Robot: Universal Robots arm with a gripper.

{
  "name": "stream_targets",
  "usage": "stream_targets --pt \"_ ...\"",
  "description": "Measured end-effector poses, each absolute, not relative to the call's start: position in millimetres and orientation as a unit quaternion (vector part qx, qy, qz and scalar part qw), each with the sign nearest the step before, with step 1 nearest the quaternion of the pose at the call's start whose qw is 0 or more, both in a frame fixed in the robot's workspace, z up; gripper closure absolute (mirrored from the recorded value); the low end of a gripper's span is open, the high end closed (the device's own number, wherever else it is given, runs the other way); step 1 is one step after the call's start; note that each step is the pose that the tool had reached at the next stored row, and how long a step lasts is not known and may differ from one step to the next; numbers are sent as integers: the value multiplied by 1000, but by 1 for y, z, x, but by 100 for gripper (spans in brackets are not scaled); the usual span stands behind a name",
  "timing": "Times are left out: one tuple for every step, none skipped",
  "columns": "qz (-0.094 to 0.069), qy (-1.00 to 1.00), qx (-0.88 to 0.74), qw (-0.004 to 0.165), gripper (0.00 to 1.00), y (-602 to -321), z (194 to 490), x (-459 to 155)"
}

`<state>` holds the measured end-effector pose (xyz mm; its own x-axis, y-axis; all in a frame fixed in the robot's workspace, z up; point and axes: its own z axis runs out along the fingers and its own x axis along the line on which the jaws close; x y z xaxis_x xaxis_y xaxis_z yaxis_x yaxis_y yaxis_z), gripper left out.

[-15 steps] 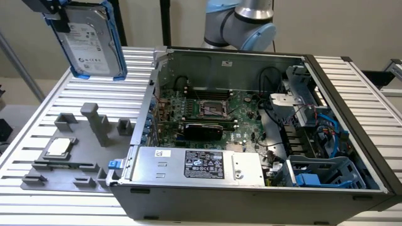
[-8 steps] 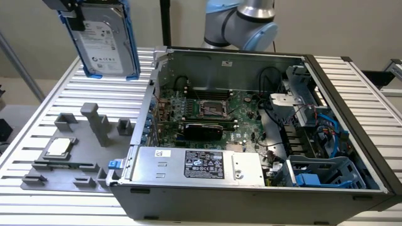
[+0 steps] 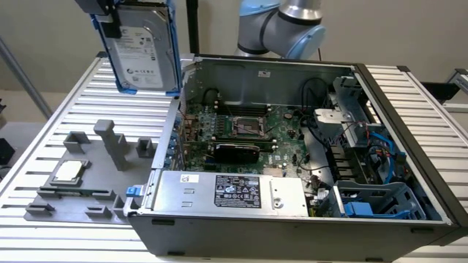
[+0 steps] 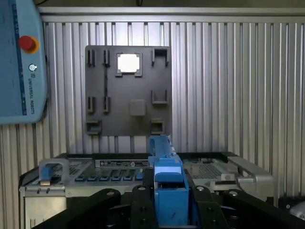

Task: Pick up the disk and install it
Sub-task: 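Pick up the disk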

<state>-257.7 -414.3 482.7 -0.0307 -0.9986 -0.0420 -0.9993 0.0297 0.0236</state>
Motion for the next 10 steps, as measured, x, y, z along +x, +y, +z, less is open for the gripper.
stream_targets --pt "23 718 -696 7 100 -415 483 -253" --pt "23 717 -696 7 100 -417 483 -249" --pt "24 717 -696 6 100 -418 484 -244" --pt "24 718 -696 6 100 -419 484 -240" --pt "24 717 -696 6 100 -420 484 -235" --pt "24 718 -696 6 100 -421 484 -231" --pt "24 718 -696 6 100 -422 485 -226" --pt "24 717 -696 6 100 -424 485 -221" --pt "24 718 -696 6 100 -425 485 -217" --pt "24 718 -696 5 100 -426 485 -212"
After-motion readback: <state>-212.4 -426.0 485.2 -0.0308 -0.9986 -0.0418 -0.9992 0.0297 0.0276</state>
